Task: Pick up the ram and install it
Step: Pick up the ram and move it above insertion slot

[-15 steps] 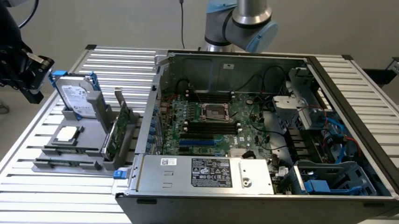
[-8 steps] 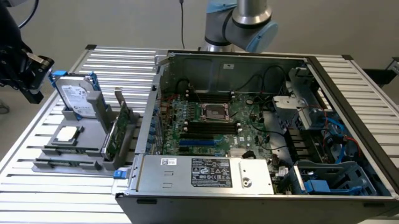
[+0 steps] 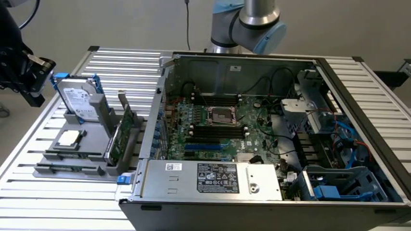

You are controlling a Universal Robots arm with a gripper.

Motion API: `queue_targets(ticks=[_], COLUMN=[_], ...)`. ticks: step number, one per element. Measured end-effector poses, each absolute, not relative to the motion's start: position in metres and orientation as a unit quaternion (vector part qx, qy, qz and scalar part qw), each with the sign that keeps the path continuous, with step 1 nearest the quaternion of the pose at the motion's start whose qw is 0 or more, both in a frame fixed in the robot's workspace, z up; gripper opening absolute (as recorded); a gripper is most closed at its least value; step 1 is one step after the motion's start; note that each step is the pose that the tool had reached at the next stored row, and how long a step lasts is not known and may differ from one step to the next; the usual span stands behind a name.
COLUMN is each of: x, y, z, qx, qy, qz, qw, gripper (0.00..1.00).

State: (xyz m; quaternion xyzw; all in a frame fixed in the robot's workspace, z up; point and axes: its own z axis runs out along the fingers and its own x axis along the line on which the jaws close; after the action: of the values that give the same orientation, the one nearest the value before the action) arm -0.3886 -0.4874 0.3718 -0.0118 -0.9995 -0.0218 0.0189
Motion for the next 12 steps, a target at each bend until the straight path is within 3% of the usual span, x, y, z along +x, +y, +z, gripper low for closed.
queue_targets(ticks=[12], x=[-0.3889], y=[-0.4874], z=[0.3669], qx=[0.089], qy=[-0.996], qz=[-0.02], qw=[0.021], gripper=[0.11])
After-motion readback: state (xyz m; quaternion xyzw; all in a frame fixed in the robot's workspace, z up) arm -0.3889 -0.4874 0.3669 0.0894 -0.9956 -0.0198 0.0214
